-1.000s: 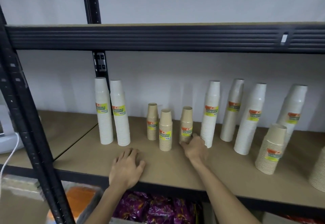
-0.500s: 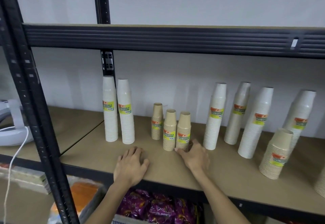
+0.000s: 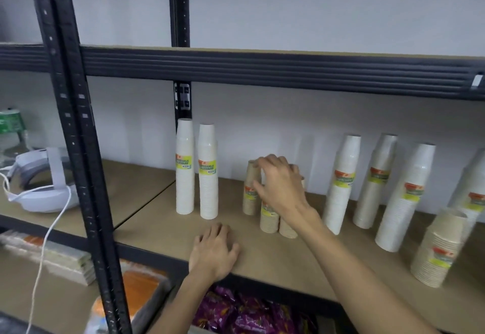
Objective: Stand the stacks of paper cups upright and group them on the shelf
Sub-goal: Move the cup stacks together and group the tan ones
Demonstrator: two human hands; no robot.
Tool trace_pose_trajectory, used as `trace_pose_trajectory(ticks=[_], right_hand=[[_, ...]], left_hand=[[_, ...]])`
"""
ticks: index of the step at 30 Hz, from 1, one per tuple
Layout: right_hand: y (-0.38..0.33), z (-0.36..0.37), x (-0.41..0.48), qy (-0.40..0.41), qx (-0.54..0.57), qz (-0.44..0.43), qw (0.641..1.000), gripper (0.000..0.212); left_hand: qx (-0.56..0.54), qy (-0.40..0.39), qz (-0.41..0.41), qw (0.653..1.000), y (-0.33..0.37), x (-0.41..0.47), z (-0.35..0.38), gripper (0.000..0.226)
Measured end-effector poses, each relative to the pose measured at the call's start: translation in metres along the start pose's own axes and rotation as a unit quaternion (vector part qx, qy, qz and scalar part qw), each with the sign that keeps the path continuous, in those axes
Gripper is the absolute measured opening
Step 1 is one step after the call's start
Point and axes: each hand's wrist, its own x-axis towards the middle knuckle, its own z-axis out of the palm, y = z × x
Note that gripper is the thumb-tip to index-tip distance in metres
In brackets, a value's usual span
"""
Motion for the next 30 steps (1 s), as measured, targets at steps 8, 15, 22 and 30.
trace_pose_trajectory(ticks=[8, 15, 22, 30], right_hand=[[0.024, 0.032, 0.097, -0.317, -0.103, 0.049, 0.941, 0.056], [0.002, 0.019, 0.094, -0.269, -0.049, -0.035, 0.961, 0.033], [-0.017, -0.041, 0.053, -0.201, 0.013, -0.028, 0.979, 0.026], [0.008, -0.031, -0.022, -0.224, 0.092, 0.062, 0.968, 0.050]], left_hand=[[-0.007, -0.002, -0.004, 1.000, -0.002, 0.004, -0.001, 0.060], [0.009, 0.002, -0.003, 1.000, -0.002, 0.005, 0.001, 0.058], [0.009, -0.004, 0.000, 1.000, -0.002, 0.003, -0.001, 0.055], [0.009, 0.000, 0.004, 1.000, 0.000, 0.002, -0.001, 0.051]])
